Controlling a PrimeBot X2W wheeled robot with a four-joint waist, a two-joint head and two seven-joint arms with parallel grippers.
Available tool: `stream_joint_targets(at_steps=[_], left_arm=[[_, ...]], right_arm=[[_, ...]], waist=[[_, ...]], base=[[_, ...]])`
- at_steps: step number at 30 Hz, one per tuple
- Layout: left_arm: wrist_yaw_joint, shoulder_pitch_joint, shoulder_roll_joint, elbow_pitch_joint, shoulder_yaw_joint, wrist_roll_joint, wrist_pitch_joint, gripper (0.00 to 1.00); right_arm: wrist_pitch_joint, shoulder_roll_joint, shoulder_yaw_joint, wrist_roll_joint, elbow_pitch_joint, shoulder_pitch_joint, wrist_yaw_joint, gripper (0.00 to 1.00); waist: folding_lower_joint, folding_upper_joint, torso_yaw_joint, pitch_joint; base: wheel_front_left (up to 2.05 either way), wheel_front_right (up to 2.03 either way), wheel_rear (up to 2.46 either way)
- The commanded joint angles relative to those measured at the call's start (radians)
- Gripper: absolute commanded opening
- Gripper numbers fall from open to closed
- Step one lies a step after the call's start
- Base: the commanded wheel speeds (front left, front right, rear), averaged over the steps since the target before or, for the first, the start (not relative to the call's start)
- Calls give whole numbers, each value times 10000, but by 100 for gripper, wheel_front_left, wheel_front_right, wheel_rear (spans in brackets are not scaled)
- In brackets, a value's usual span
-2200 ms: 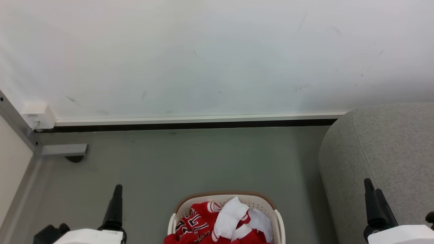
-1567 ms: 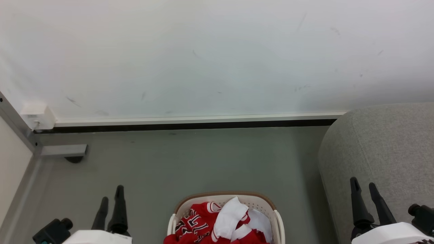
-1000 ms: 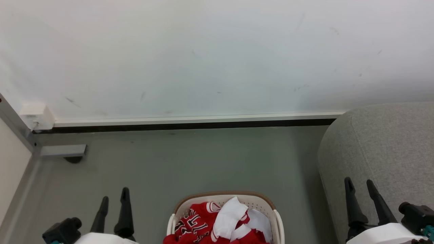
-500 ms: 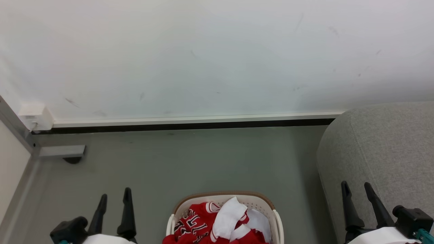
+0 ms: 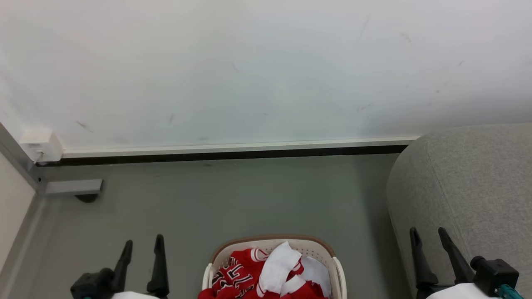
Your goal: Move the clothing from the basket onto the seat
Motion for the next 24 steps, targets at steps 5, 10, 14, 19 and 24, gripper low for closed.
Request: stream_joint_targets(at_steps=[5, 10, 14, 19, 24], left_arm=[[-73, 57, 84, 120, 6, 545, -200, 100], [-85, 64, 86, 202, -36, 830, -298, 100], [-117, 38, 87, 256, -122, 1008, -365, 100], [-121, 55, 89, 338, -217, 1287, -454, 100], [-114, 102, 89, 432, -229, 1547, -540, 100]], right_arm=[[-187, 13, 241, -301, 27, -142, -17, 100], [-279, -11, 372, -532, 46, -172, -18, 100], [-361, -20, 411, -657, 62, -174, -19, 100], [-450, -58, 484, -872, 123, -170, -20, 100], [-535, -56, 549, -1063, 154, -186, -21, 100]], waist=[[0, 0, -34, -16], [0, 0, -52, -26], [0, 0, -48, -21], [0, 0, -52, -28], [0, 0, -88, -44]], base=[[0, 0, 0], [0, 0, 0], [0, 0, 0], [0, 0, 0], [0, 0, 0]])
